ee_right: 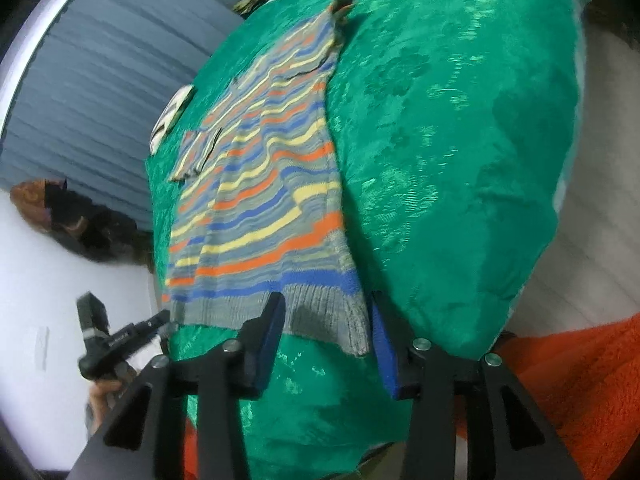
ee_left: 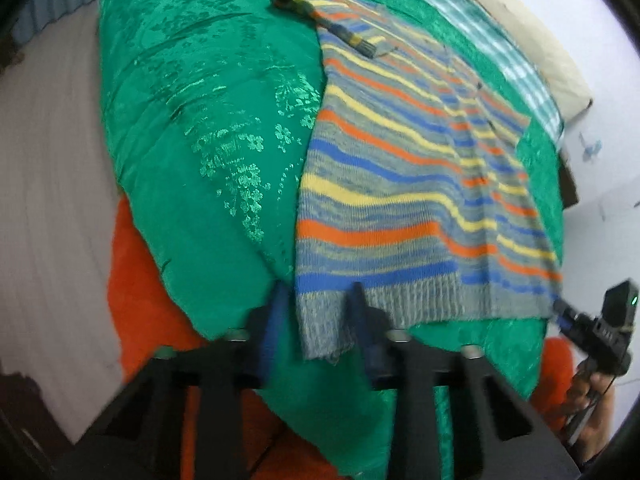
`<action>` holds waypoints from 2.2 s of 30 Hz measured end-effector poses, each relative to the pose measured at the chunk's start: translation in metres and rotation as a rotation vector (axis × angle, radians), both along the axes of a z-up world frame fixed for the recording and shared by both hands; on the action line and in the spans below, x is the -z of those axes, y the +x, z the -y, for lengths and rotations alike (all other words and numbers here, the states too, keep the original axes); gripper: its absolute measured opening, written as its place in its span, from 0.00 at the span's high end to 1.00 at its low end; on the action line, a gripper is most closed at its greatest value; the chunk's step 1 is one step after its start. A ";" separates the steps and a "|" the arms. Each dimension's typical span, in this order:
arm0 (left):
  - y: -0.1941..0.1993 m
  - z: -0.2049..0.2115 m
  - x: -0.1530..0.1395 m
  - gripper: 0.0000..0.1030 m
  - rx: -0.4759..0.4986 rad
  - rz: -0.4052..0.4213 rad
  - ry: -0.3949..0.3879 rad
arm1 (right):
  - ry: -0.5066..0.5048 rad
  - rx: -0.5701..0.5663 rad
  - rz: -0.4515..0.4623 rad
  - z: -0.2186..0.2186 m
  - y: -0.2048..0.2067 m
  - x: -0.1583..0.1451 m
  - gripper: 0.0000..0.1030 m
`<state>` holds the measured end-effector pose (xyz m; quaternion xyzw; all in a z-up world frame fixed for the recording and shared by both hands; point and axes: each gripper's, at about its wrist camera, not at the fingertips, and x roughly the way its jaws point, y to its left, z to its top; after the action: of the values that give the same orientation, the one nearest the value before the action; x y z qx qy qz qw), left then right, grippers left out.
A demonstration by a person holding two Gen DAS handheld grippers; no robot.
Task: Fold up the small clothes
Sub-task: 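Grasp the grey ribbed hem of the striped sweater with both grippers, then pull the hem taut with both grippers to straighten the sweater, then open, then grasp a sleeve cuff with the right gripper and pull it outward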
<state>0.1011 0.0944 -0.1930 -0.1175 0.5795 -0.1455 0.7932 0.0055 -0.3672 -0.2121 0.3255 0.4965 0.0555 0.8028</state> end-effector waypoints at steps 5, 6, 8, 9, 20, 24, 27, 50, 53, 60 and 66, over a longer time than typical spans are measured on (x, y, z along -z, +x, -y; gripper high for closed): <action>-0.002 0.008 -0.019 0.97 0.071 0.034 0.011 | -0.054 -0.056 -0.005 -0.004 0.010 -0.007 0.96; -0.004 0.008 -0.027 0.97 0.086 0.043 0.005 | -0.071 -0.063 0.004 -0.003 0.009 -0.016 0.96; -0.007 0.004 -0.039 0.98 0.098 0.052 -0.001 | -0.089 -0.067 0.010 0.002 0.007 -0.032 0.96; -0.008 0.002 -0.044 0.98 0.105 0.055 -0.006 | -0.095 -0.066 0.010 0.006 0.005 -0.042 0.96; -0.006 -0.017 -0.003 0.98 0.078 -0.038 0.082 | -0.163 -0.094 -0.145 0.013 0.002 -0.016 0.96; -0.005 -0.012 0.006 0.98 0.068 -0.035 0.115 | -0.148 -0.063 -0.179 0.019 0.002 0.006 0.96; -0.008 -0.002 0.008 0.84 0.066 -0.021 0.184 | -0.158 -0.064 -0.178 0.017 0.004 0.009 0.96; 0.001 0.010 -0.088 0.26 -0.155 0.165 0.121 | -0.881 -0.655 0.100 -0.045 0.304 0.003 0.58; -0.004 0.007 -0.078 0.26 -0.157 0.129 0.136 | -0.777 -0.550 0.100 -0.019 0.319 -0.008 0.98; -0.004 0.013 -0.067 0.26 -0.137 0.098 0.116 | -0.598 0.011 0.130 0.182 0.285 -0.109 0.98; -0.002 0.047 -0.077 0.26 -0.060 0.131 0.093 | -0.535 0.224 -0.028 0.271 0.248 -0.094 0.98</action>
<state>0.0994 0.0473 -0.1160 -0.0881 0.5286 -0.1021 0.8381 0.2537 -0.6378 -0.1182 0.1557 0.4657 -0.1709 0.8542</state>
